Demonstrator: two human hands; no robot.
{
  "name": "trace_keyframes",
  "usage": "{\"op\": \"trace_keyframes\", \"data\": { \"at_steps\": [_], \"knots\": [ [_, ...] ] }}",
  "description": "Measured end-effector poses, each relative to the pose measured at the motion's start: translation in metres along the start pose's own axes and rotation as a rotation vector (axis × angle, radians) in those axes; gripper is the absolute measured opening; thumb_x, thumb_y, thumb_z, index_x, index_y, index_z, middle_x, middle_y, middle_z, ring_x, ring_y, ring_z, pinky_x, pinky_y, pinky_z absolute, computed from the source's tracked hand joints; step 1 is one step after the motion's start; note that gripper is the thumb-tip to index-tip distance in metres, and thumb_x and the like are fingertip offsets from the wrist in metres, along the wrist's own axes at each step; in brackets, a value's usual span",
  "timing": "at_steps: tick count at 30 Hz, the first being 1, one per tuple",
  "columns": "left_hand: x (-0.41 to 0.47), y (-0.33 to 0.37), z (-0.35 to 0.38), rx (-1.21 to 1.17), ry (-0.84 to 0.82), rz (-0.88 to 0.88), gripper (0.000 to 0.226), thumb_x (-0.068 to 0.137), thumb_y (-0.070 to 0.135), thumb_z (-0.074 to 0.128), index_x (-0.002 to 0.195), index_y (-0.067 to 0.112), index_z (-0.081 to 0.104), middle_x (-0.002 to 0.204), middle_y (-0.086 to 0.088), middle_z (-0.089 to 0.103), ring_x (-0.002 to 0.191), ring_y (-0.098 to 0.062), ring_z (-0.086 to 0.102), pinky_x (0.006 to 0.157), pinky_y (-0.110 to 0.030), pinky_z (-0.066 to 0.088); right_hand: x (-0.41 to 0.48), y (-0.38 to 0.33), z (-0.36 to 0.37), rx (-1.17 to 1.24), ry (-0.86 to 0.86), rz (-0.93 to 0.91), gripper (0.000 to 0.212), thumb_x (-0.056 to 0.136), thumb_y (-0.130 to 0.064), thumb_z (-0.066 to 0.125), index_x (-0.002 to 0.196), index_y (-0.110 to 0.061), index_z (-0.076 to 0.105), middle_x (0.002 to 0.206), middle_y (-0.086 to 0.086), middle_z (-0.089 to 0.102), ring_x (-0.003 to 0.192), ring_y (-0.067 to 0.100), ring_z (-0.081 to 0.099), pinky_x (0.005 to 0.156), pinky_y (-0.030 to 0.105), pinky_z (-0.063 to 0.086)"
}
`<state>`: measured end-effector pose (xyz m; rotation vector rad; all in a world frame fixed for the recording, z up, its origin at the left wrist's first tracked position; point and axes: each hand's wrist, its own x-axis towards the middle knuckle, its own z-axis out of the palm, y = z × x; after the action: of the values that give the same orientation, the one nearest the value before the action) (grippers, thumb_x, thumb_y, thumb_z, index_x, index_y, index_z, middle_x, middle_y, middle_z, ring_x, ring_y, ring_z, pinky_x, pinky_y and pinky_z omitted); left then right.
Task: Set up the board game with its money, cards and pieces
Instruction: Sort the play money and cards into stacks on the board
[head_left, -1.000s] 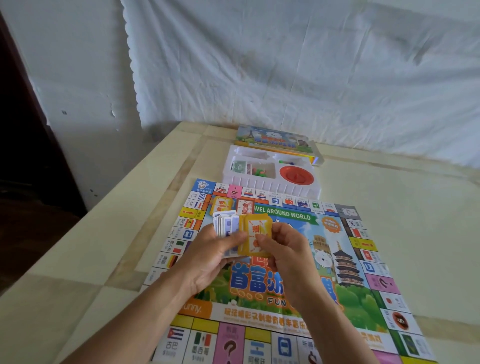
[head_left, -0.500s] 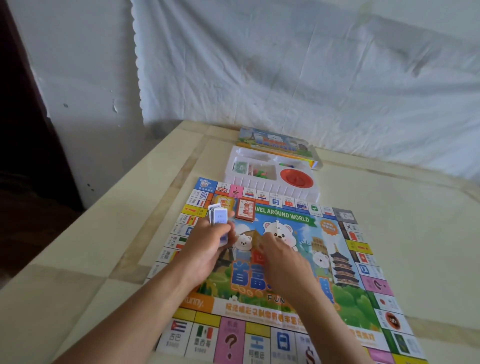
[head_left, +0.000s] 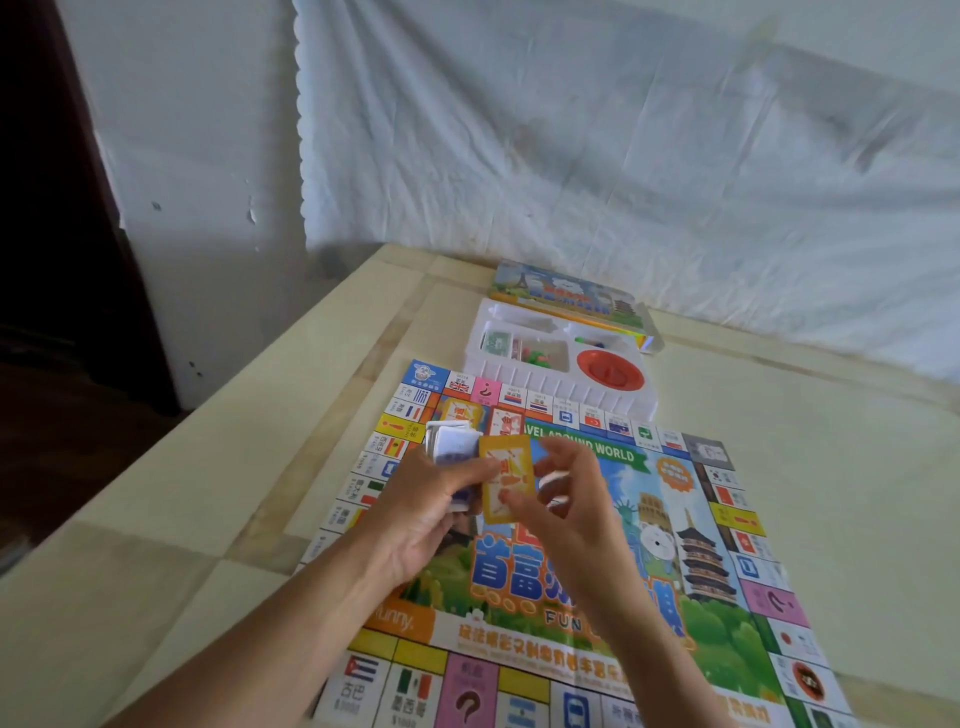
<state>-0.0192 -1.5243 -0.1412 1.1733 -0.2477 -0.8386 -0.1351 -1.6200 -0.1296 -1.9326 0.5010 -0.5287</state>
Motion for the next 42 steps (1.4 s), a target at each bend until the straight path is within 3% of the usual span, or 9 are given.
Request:
{"op": "trace_keyframes", "data": {
  "at_steps": [3,5,8,10,14,21,36,39,42],
  "knots": [
    [0.000,0.000,0.000,0.087,0.035,0.043,0.020,0.076,0.003,0.074,0.095,0.002,0.067,0.093,-0.022,0.072,0.090,-0.041,0.068,0.091,-0.058,0.050,0.000,0.008,-0.008,-0.664,-0.027,-0.330,0.084,0.074,-0.029,0.076,0.143,-0.027,0.027,0.141,-0.018,0.030,0.131,-0.003,0.023,0.109,0.020,0.020],
    [-0.001,-0.001,0.001,0.137,0.024,0.068,0.023,0.075,0.005,0.075,0.097,0.002,0.068,0.092,-0.020,0.072,0.091,-0.041,0.068,0.090,-0.058,0.051,0.000,0.013,-0.006,-0.834,-0.089,-0.392,0.096,0.072,-0.035,0.076,0.148,-0.023,0.019,0.149,-0.014,0.023,0.138,0.005,0.011,0.114,0.029,0.012],
    [-0.002,-0.001,0.002,0.171,0.000,0.103,0.028,0.075,0.007,0.076,0.101,0.001,0.067,0.092,-0.020,0.072,0.087,-0.039,0.069,0.085,-0.055,0.054,0.001,0.016,-0.002,-0.890,-0.052,-0.460,0.088,0.070,-0.034,0.077,0.142,-0.018,0.031,0.142,-0.005,0.039,0.134,0.012,0.021,0.111,0.033,0.020],
    [-0.002,-0.001,0.003,0.161,-0.022,0.098,0.029,0.074,0.009,0.077,0.101,0.002,0.067,0.092,-0.020,0.072,0.086,-0.037,0.070,0.083,-0.052,0.055,0.002,0.015,-0.003,-0.878,-0.032,-0.484,0.079,0.070,-0.033,0.077,0.137,-0.017,0.038,0.133,-0.004,0.045,0.126,0.011,0.030,0.106,0.028,0.025],
    [-0.002,0.003,-0.003,-0.024,-0.210,-0.064,0.027,0.072,0.013,0.076,0.096,0.004,0.067,0.088,-0.018,0.070,0.078,-0.029,0.068,0.067,-0.034,0.056,0.002,0.009,-0.006,-0.579,-0.074,-0.364,0.075,0.075,-0.026,0.076,0.139,-0.023,0.038,0.128,-0.019,0.035,0.123,-0.003,0.029,0.103,0.011,0.024],
    [0.001,0.003,-0.014,-0.156,-0.503,-0.183,0.049,0.056,0.024,0.091,0.099,0.007,0.073,0.099,-0.020,0.068,0.086,-0.029,0.066,0.065,-0.031,0.057,-0.001,0.000,-0.009,-0.264,-0.084,-0.279,0.072,0.072,-0.017,0.080,0.128,-0.034,0.039,0.125,-0.025,0.037,0.114,-0.014,0.037,0.087,0.000,0.035],
    [0.001,0.002,-0.012,-0.215,-0.546,-0.163,0.045,0.057,0.021,0.090,0.096,0.006,0.074,0.094,-0.018,0.070,0.081,-0.027,0.069,0.064,-0.030,0.059,0.001,0.002,-0.009,-0.279,-0.097,-0.286,0.075,0.075,-0.022,0.077,0.139,-0.025,0.038,0.128,-0.025,0.033,0.116,-0.018,0.031,0.088,-0.002,0.032],
    [0.002,0.002,-0.013,-0.168,-0.545,-0.164,0.048,0.055,0.024,0.091,0.097,0.008,0.074,0.096,-0.017,0.070,0.084,-0.027,0.069,0.070,-0.031,0.057,0.002,0.002,-0.013,-0.341,-0.123,-0.299,0.075,0.077,-0.023,0.077,0.141,-0.020,0.038,0.131,-0.016,0.037,0.121,-0.011,0.033,0.091,-0.001,0.030],
    [0.002,0.001,-0.013,-0.144,-0.503,-0.193,0.050,0.053,0.027,0.092,0.096,0.008,0.073,0.095,-0.017,0.069,0.081,-0.026,0.067,0.065,-0.029,0.056,0.002,0.003,-0.012,-0.395,-0.103,-0.286,0.076,0.076,-0.026,0.077,0.141,-0.019,0.039,0.130,-0.015,0.039,0.121,-0.005,0.036,0.092,0.000,0.032]
  ]
}}
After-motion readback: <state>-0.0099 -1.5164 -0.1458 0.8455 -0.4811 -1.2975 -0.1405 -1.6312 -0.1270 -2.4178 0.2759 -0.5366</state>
